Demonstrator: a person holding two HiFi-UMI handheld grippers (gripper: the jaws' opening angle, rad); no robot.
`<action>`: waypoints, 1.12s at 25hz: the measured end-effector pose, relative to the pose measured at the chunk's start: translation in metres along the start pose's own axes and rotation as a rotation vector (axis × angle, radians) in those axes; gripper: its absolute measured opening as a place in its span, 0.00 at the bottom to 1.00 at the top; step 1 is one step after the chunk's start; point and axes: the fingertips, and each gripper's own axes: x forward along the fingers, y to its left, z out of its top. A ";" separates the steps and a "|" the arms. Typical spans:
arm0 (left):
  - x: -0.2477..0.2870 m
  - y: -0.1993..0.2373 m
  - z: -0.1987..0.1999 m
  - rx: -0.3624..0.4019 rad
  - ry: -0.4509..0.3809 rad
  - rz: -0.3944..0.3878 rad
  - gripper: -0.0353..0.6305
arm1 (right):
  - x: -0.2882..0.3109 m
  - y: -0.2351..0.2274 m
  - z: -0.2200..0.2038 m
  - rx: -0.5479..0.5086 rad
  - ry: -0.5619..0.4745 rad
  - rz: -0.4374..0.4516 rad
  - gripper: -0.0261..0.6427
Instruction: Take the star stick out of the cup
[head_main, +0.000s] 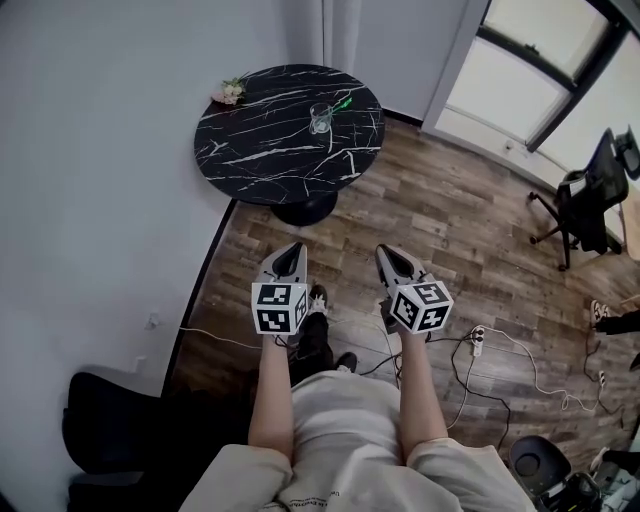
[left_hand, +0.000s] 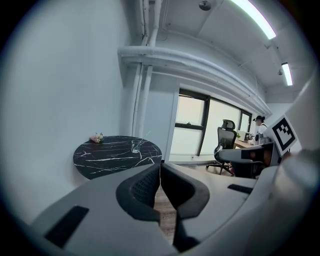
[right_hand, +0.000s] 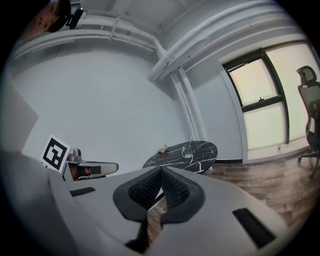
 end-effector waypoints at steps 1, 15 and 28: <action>0.009 0.003 0.004 -0.002 0.002 -0.004 0.09 | 0.007 -0.005 0.003 0.013 0.001 -0.001 0.09; 0.138 0.072 0.087 -0.032 -0.015 -0.027 0.09 | 0.116 -0.089 0.080 0.097 -0.006 -0.088 0.09; 0.230 0.144 0.127 -0.049 0.006 -0.094 0.09 | 0.210 -0.119 0.116 0.171 -0.030 -0.166 0.09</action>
